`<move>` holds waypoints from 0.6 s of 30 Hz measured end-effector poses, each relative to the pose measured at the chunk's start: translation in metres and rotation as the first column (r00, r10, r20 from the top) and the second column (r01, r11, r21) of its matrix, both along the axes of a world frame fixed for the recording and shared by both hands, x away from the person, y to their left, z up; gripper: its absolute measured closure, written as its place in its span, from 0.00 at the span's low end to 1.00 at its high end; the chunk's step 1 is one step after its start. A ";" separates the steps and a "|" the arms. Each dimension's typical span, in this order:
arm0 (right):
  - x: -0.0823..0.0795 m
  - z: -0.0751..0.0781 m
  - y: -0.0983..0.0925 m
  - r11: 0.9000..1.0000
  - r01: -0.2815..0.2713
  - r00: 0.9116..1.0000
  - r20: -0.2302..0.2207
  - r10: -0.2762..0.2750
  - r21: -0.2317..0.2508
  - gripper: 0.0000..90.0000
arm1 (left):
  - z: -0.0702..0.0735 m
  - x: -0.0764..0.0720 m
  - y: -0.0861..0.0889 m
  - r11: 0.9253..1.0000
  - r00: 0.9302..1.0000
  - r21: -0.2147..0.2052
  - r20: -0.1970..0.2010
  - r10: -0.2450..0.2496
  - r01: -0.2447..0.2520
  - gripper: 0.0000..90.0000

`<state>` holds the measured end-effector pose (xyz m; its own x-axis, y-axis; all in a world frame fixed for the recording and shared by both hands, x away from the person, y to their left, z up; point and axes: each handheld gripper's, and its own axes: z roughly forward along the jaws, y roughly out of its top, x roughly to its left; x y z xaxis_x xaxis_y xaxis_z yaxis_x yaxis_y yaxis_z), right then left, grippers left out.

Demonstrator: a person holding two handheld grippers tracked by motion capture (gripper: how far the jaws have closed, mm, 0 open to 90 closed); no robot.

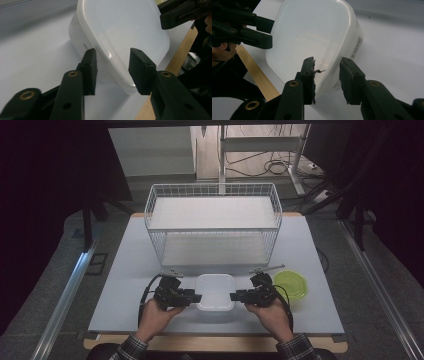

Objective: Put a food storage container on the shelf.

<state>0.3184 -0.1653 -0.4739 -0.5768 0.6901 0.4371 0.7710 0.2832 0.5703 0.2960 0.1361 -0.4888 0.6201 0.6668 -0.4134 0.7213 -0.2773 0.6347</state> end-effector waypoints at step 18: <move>-0.009 0.006 0.004 1.000 0.012 0.984 0.177 -0.013 0.004 0.88 | 0.000 -0.005 0.005 0.991 0.989 -0.030 0.068 0.130 -0.128 0.86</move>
